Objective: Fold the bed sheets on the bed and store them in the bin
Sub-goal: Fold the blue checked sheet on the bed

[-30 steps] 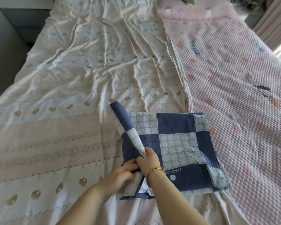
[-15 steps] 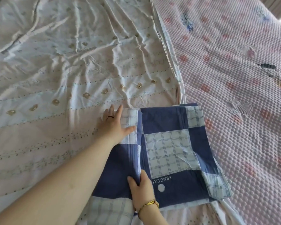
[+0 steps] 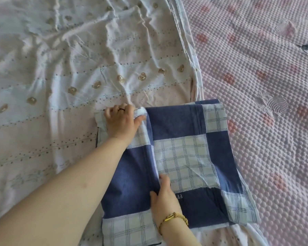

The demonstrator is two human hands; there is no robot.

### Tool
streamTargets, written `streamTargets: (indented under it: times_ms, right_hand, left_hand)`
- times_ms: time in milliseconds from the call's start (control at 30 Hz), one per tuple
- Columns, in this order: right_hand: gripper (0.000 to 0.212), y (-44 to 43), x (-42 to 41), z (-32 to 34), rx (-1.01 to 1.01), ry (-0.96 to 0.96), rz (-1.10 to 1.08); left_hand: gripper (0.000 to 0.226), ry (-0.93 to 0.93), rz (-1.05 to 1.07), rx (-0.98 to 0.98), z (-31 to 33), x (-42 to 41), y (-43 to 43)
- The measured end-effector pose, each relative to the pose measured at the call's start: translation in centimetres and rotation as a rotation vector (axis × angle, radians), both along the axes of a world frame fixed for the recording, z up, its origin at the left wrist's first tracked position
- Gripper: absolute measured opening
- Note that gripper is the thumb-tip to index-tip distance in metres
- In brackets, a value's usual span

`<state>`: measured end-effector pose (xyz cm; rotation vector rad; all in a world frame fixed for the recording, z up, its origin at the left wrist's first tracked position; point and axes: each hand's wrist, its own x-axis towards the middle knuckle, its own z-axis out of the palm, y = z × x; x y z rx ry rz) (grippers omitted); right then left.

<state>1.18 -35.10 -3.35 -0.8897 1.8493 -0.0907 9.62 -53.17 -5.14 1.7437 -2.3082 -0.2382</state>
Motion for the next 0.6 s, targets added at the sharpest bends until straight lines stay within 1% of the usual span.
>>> streamTargets:
  times_ms: [33, 67, 133, 167, 200, 233, 267, 300, 333, 367, 400, 433, 467, 500, 567, 600]
  right_hand:
    - [0.052, 0.8, 0.6, -1.1, -0.060, 0.180, 0.092]
    - [0.065, 1.6, 1.0, -2.0, -0.134, 0.313, 0.158]
    - [0.092, 2.2, 1.6, -3.1, -0.293, 0.457, 0.260]
    - [0.099, 2.3, 1.6, -3.6, -0.412, 0.514, 0.277]
    - [0.101, 3.0, 1.6, -4.2, -0.483, 0.541, 0.258]
    - [0.093, 3.1, 1.3, -4.0, -0.549, 0.565, 0.268]
    - [0.077, 3.0, 1.0, -3.2, -0.631, 0.613, 0.303]
    - [0.061, 3.0, 0.7, -2.8, -0.662, 0.663, 0.324]
    - [0.055, 3.1, 0.6, -2.5, -0.673, 0.731, 0.330]
    - [0.055, 3.1, 0.5, -2.5, -0.693, 0.775, 0.318]
    - [0.055, 3.0, 0.9, -2.1, -0.722, 0.785, 0.284]
    - [0.052, 2.8, 1.5, -1.6, -0.770, 0.780, 0.262]
    - [0.049, 2.3, 2.2, -1.3, -0.796, 0.728, 0.262]
    - [0.047, 1.6, 3.0, -0.9, -0.808, 0.651, 0.272]
    - [0.047, -0.8, 3.7, -0.1, -0.809, 0.512, 0.298]
    - [0.049, -2.3, 3.9, 0.1, -0.771, 0.433, 0.277]
  left_hand:
    - [0.041, -0.033, 0.011, 0.087, -0.1, -0.3, 0.3]
    - [0.045, -0.081, 0.017, 0.182, -0.2, -0.5, 0.4]
    - [0.055, -0.114, 0.000, 0.218, -0.4, 0.0, 0.3]
    - [0.062, -0.096, -0.020, 0.235, -0.3, 0.4, 0.3]
    - [0.068, -0.048, -0.022, 0.250, 0.0, 1.1, 0.8]
    - [0.074, 0.028, 0.011, 0.254, 0.4, 1.7, 1.2]
    - [0.077, 0.121, 0.082, 0.259, 0.9, 2.7, 2.1]
    - [0.079, 0.222, 0.178, 0.260, 1.2, 3.6, 3.2]
    - [0.080, 0.334, 0.284, 0.259, 1.4, 4.7, 4.8]
    - [0.080, 0.451, 0.393, 0.284, 1.5, 5.4, 6.4]
    - [0.078, 0.578, 0.505, 0.357, 1.6, 6.5, 8.3]
    - [0.075, 0.705, 0.604, 0.476, 1.9, 7.3, 10.3]
    - [0.071, 0.800, 0.666, 0.608, 2.0, 7.8, 12.3]
    - [0.063, 0.839, 0.686, 0.720, 2.3, 7.9, 14.1]
    - [0.033, 0.845, 0.670, 0.868, 2.8, 8.1, 17.2]
    - [0.020, 0.847, 0.676, 0.916, 2.9, 8.1, 18.3]
